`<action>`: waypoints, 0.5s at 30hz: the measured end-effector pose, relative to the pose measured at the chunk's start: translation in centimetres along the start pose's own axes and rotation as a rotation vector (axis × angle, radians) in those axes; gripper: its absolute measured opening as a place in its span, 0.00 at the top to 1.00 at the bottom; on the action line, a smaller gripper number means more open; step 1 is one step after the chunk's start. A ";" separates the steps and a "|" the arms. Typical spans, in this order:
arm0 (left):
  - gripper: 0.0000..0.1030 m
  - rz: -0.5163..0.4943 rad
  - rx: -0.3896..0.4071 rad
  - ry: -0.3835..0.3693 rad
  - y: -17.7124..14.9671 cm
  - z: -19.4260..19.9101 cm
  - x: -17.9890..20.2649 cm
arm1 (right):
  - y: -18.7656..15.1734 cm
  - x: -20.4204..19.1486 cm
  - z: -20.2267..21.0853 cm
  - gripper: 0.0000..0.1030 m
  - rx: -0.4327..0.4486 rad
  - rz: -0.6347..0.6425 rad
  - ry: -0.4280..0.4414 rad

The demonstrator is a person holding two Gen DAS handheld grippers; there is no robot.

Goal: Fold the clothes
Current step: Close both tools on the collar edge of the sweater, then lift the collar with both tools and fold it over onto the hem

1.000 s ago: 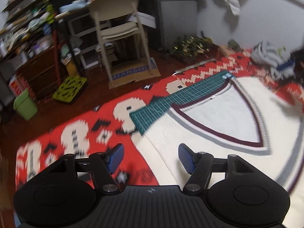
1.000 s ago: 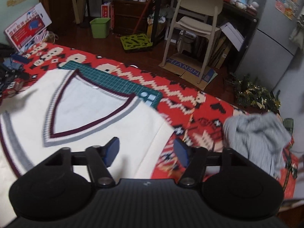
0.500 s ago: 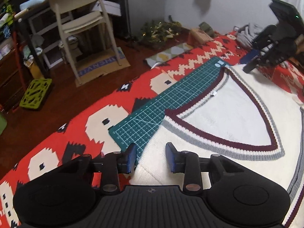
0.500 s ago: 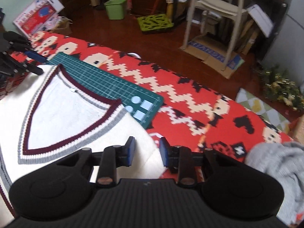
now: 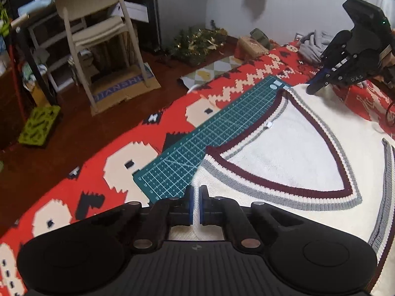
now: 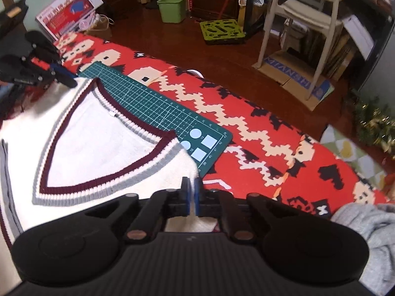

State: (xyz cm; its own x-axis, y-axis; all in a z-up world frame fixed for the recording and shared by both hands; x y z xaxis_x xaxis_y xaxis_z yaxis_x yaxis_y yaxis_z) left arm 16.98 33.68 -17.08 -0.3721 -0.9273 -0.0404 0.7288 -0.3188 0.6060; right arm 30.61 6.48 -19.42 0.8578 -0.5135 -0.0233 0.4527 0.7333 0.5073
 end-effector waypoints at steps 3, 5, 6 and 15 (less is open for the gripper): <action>0.96 0.012 0.052 0.024 0.1 2.1 0.4 | 0.2 -0.9 1.6 0.97 0.033 0.003 -0.034; 0.96 0.012 0.085 0.034 0.2 3.9 1.0 | 0.1 -1.8 3.4 0.97 0.068 0.002 -0.048; 0.96 0.008 0.100 0.039 0.3 4.9 1.4 | 0.1 -2.2 4.3 0.98 0.085 0.002 -0.056; 0.97 -0.022 0.229 0.064 -0.9 15.3 6.2 | -2.3 -8.8 14.8 0.98 0.234 0.035 -0.133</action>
State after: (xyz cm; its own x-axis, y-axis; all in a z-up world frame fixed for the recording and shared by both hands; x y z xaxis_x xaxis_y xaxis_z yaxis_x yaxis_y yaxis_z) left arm 5.22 31.21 -5.75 -0.3439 -0.9334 -0.1021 0.5687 -0.2935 0.7684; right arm 18.45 2.73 -7.59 0.8257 -0.5546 0.1033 0.3411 0.6366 0.6916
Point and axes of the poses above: each gripper's, at about its wrist camera, not at the fingertips, and z roughly against the way its jaws point, x to its right, y to its top, the point moved 3 cm from there along -z, roughly the way its jaws point
